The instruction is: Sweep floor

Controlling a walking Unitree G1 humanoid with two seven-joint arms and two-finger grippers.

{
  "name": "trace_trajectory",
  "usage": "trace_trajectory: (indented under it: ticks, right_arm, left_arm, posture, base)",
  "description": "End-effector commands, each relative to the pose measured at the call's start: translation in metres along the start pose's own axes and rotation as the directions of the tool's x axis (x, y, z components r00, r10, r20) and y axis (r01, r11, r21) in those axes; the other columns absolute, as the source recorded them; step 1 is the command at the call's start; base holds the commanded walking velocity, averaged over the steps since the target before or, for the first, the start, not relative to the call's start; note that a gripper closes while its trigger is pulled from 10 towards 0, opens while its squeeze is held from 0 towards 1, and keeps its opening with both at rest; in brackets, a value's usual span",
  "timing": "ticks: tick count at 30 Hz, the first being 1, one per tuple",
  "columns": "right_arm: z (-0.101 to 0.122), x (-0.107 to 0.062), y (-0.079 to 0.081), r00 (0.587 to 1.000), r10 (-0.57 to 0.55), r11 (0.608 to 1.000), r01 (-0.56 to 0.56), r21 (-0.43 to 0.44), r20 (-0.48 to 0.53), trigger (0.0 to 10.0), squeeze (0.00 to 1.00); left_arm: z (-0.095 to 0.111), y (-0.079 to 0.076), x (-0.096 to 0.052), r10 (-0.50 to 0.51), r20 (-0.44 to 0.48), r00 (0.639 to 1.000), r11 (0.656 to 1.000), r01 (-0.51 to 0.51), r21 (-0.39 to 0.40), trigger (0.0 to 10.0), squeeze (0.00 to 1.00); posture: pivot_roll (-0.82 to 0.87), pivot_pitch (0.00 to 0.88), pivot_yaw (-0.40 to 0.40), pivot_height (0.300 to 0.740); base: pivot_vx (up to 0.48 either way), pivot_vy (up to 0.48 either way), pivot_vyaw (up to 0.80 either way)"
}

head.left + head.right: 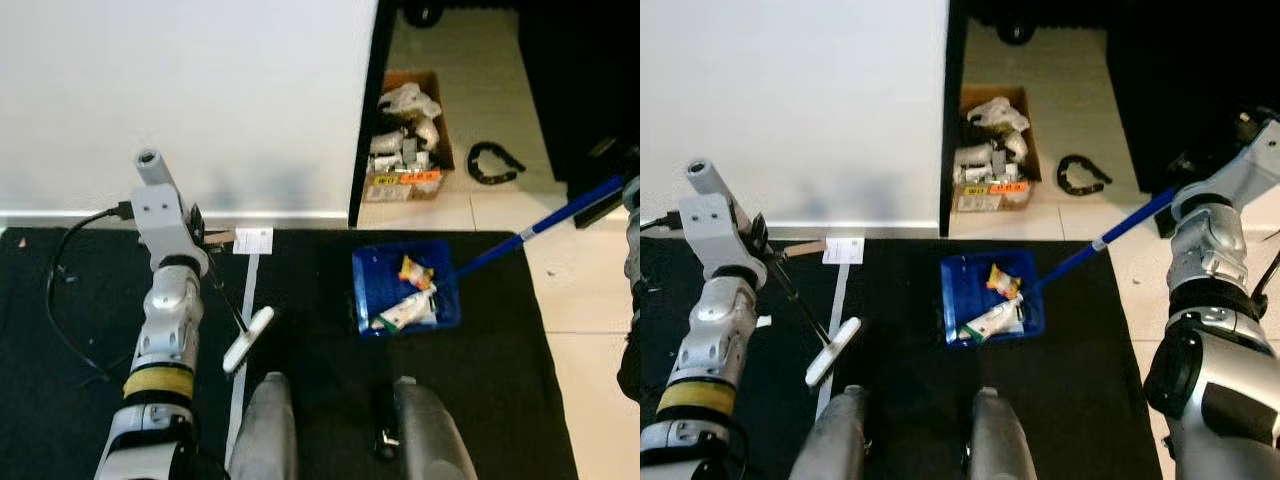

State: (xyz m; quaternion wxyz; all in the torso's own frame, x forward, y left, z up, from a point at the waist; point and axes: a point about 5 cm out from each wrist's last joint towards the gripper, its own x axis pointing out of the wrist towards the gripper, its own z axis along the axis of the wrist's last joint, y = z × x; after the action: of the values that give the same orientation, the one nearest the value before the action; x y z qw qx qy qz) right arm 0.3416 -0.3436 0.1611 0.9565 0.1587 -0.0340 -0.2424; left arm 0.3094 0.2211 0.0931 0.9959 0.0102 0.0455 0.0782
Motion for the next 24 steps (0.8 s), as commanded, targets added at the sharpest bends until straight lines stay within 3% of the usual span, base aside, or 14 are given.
trace_trajectory:
  ticks: [1,8,11,12,15,16,18,21,24]
  right_arm:
    - [0.011,0.0,0.0,0.996,-0.015,0.999,0.011,0.052,0.086,10.0,0.0]
    - [0.0,-0.005,-0.009,0.994,-0.073,0.992,0.063,0.109,0.084,10.0,0.0]
    - [-0.008,-0.01,-0.022,0.986,-0.146,0.968,0.128,0.215,0.073,10.0,0.0]
    - [-0.008,-0.01,-0.022,0.986,-0.146,0.968,0.128,0.215,0.073,10.0,0.0]
    - [-0.024,-0.02,-0.053,0.948,-0.318,0.861,0.293,0.415,-0.01,10.0,0.0]
    - [-0.024,-0.02,-0.053,0.948,-0.318,0.861,0.293,0.415,-0.01,10.0,0.0]
    - [-0.028,-0.025,-0.064,0.928,-0.37,0.813,0.339,0.474,-0.029,10.0,0.0]
    - [-0.03,-0.027,-0.067,0.924,-0.379,0.779,0.345,0.524,-0.045,10.0,0.0]
    - [-0.036,-0.028,-0.068,0.927,-0.369,0.775,0.35,0.527,-0.073,10.0,0.0]
  left_arm:
    - [0.003,0.001,0.001,0.018,0.017,1.0,1.0,-0.018,-0.015,10.0,0.0]
    - [0.004,0.006,0.004,0.042,0.012,0.999,0.999,-0.042,-0.01,10.0,0.0]
    - [0.006,0.008,0.005,0.049,0.016,0.999,0.998,-0.049,-0.028,10.0,0.0]
    - [0.006,0.008,0.005,0.049,0.016,0.999,0.998,-0.049,-0.028,10.0,0.0]
    - [0.007,0.009,0.006,0.04,0.015,0.999,0.999,-0.039,-0.036,10.0,0.0]
    - [0.007,0.009,0.006,0.04,0.015,0.999,0.999,-0.039,-0.036,10.0,0.0]
    - [0.008,0.009,0.006,0.036,0.016,0.999,0.999,-0.035,-0.036,10.0,0.0]
    - [0.008,0.01,0.006,0.034,0.016,0.999,0.999,-0.034,-0.036,10.0,0.0]
    - [0.008,0.01,0.006,0.026,0.013,1.0,0.999,-0.026,-0.034,10.0,0.0]
  posture:
    - [0.02,0.151,0.001,0.731]
    - [0.02,0.151,0.01,0.731]
    - [0.02,0.156,0.015,0.731]
    - [0.02,0.156,0.015,0.731]
    - [0.03,0.172,0.028,0.731]
    - [0.03,0.172,0.028,0.731]
    - [0.04,0.18,0.038,0.731]
    - [0.03,0.185,0.044,0.731]
    - [0.03,0.186,0.046,0.731]
  base:
    - [0.0,0.0,0.0]
    - [0.0,0.0,0.0]
    - [0.0,0.0,0.0]
    - [0.0,0.0,0.0]
    - [0.0,0.0,0.0]
    - [0.0,0.0,0.0]
    - [0.0,0.0,0.0]
    - [0.0,0.0,0.0]
    - [0.0,0.0,0.0]
